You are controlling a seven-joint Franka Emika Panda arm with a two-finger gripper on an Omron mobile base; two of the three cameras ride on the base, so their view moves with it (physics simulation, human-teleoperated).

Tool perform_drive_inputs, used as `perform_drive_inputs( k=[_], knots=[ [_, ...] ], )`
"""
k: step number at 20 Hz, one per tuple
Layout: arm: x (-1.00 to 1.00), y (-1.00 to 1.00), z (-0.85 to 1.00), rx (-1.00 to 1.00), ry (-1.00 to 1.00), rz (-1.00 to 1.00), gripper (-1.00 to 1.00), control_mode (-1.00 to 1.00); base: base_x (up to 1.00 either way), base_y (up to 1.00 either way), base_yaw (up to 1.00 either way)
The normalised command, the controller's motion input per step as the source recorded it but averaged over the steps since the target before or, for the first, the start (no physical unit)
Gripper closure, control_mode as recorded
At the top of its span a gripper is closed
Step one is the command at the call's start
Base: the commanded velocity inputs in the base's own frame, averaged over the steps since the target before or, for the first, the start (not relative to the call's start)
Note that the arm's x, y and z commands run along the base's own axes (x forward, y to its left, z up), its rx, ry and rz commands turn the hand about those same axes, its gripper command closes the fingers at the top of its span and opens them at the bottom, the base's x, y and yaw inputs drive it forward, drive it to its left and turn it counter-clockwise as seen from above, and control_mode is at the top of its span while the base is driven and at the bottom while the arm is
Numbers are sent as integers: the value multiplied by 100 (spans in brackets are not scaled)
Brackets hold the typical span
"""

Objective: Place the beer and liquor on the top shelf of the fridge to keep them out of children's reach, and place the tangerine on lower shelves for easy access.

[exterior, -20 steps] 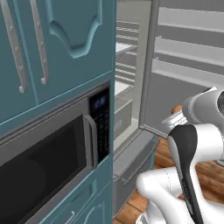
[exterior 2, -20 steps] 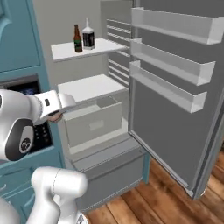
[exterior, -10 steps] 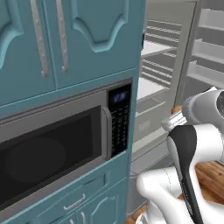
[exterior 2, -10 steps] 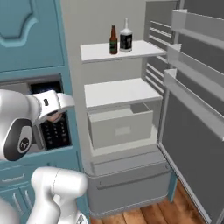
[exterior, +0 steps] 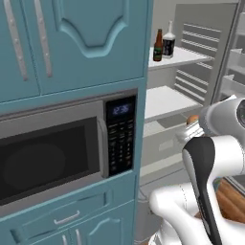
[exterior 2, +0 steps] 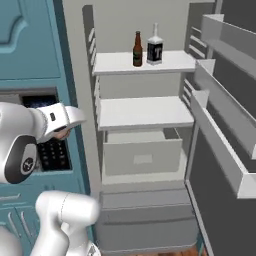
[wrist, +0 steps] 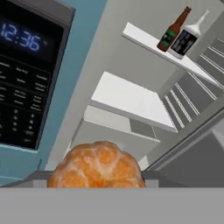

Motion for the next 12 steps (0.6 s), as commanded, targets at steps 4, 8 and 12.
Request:
perform_drive_inputs(
  k=[4, 8, 12],
  knots=[
    [0, 0, 0, 0, 0, 0, 100, 100, 6, -60, 28],
    [0, 0, 0, 0, 0, 0, 100, 100, 0, -61, 24],
    [0, 0, 0, 0, 0, 0, 100, 100, 0, -57, 22]
  ],
)
